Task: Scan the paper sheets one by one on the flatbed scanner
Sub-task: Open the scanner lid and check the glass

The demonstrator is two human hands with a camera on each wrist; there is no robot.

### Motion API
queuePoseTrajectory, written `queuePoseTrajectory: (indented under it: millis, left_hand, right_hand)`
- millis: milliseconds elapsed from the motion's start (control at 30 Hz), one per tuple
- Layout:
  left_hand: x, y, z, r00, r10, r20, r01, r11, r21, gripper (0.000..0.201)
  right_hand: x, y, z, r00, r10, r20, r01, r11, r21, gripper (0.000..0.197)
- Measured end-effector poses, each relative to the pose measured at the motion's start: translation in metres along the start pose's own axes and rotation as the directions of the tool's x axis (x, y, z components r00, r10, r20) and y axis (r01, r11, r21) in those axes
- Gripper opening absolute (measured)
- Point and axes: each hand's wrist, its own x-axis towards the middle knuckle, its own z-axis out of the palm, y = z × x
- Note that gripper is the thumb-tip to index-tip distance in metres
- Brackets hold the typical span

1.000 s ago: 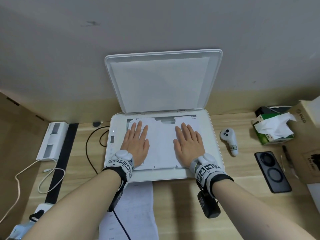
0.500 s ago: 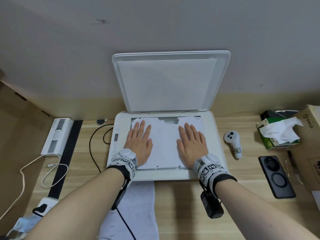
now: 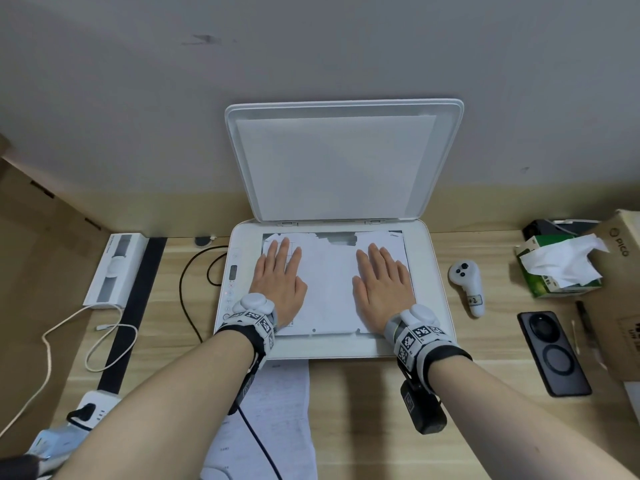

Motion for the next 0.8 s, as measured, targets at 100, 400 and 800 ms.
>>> queuePoseTrajectory:
  millis: [100, 400, 800]
  left_hand:
    - [0.001, 0.0, -0.001, 1.0, -0.003, 0.013, 0.003, 0.999, 0.046, 0.074]
    - [0.01, -0.005, -0.023, 0.992, 0.015, 0.125, -0.005, 0.997, -0.078, 0.063]
    - [0.076, -0.01, -0.241, 0.794, 0.028, -0.607, -0.103, 0.991, -0.089, 0.057]
  right_hand:
    - [0.0, -0.001, 0.0, 1.0, 0.004, 0.01, -0.004, 1.0, -0.007, 0.058]
    - [0.002, -0.005, -0.021, 0.999, -0.044, 0.017, 0.045, 0.998, -0.047, 0.05]
    - [0.065, -0.032, -0.153, 0.939, -0.158, -0.305, 0.147, 0.987, -0.059, 0.042]
